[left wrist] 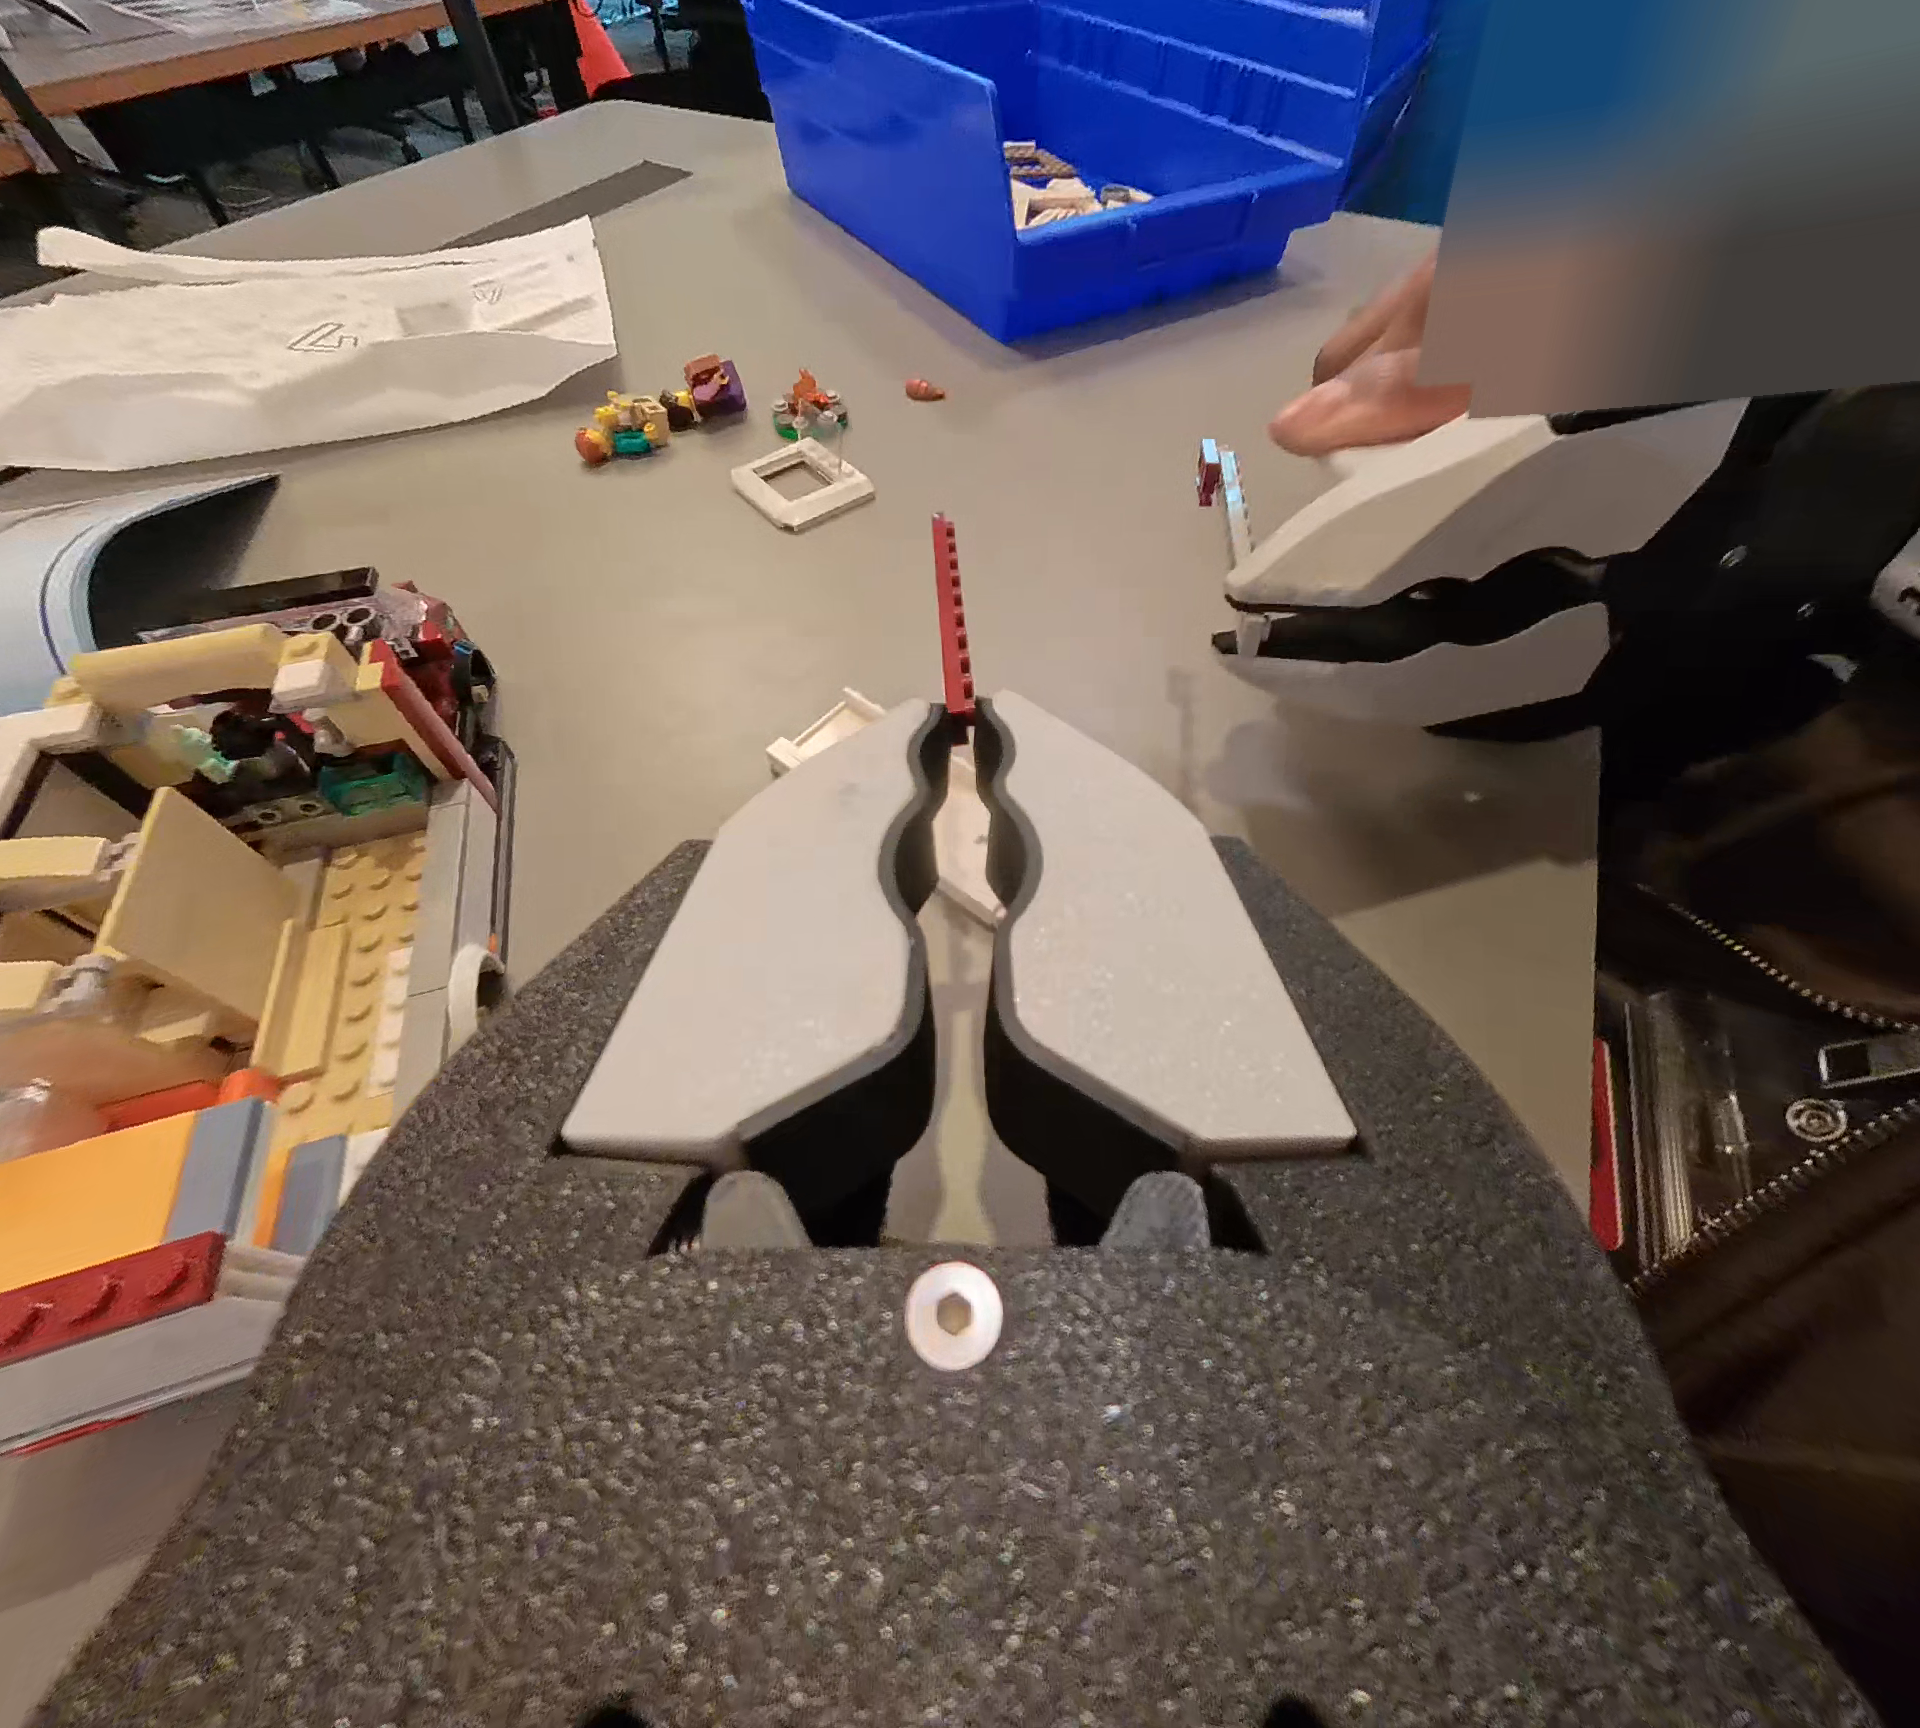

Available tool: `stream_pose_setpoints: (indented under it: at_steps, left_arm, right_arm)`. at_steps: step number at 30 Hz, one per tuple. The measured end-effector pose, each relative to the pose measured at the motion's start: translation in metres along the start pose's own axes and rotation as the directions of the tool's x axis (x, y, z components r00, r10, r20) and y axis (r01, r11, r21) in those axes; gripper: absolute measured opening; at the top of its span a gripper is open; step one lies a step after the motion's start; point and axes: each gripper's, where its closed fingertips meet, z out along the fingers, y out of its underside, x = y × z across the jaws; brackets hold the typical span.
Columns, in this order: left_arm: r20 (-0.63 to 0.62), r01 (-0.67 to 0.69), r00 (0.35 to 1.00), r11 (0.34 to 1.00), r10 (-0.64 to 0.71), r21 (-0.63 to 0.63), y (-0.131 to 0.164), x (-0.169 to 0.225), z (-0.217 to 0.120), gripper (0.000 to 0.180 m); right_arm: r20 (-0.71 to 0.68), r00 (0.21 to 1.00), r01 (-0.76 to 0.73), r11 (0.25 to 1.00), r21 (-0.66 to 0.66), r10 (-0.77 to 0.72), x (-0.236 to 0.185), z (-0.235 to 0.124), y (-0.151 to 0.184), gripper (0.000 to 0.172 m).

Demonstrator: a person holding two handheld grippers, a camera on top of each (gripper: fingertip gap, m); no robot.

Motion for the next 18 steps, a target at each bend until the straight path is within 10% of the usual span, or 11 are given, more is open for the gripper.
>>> stream_pose_setpoints:
  at_steps: [18]
  left_arm:
    - [-0.153,0.143,0.979,0.988,-0.133,0.055,-0.020,0.012,0.007,0.005]
  right_arm:
    - [0.163,0.987,-0.008,1.000,-0.026,0.012,-0.030,0.002,0.011,0.008]
